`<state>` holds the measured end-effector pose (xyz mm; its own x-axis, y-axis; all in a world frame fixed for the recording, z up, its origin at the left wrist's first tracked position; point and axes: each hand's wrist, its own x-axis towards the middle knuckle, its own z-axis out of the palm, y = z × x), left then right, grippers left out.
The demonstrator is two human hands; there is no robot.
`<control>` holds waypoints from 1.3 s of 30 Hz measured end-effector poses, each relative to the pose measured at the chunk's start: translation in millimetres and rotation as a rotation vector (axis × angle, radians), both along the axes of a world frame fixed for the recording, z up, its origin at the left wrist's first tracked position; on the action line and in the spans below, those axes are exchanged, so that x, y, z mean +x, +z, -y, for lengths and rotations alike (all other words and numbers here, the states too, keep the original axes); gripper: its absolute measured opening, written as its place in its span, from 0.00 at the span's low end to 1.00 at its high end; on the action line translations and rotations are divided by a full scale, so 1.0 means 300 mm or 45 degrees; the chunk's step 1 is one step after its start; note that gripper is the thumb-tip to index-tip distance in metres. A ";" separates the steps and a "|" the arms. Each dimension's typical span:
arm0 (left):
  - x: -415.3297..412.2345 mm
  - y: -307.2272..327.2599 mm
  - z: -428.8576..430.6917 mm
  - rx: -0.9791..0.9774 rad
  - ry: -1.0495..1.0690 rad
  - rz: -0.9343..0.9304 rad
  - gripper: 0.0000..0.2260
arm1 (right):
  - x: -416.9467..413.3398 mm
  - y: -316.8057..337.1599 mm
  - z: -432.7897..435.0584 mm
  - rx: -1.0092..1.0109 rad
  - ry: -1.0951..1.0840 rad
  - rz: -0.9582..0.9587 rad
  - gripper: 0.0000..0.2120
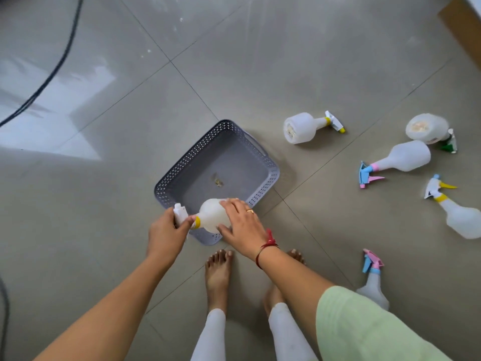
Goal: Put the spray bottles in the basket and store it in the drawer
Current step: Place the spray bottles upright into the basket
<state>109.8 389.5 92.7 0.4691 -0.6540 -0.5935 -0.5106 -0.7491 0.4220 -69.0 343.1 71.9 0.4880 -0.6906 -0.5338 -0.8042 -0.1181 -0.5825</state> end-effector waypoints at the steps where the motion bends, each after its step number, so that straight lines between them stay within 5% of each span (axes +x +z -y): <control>1: -0.003 -0.013 -0.017 0.036 0.013 -0.001 0.12 | -0.016 0.002 -0.006 0.015 -0.034 -0.002 0.24; 10: -0.056 -0.116 -0.080 0.208 0.248 -0.097 0.18 | -0.165 0.010 -0.056 0.056 -0.112 -0.092 0.19; 25: -0.092 -0.100 -0.067 0.314 0.182 -0.048 0.25 | -0.140 0.007 -0.066 0.137 -0.356 -0.096 0.18; 31: -0.132 -0.004 -0.007 0.003 0.170 0.076 0.26 | -0.160 0.049 0.015 0.099 -0.498 -0.089 0.19; 39: -0.247 0.054 0.167 -0.252 -0.231 0.166 0.18 | -0.348 0.066 0.219 0.009 -0.642 -0.207 0.19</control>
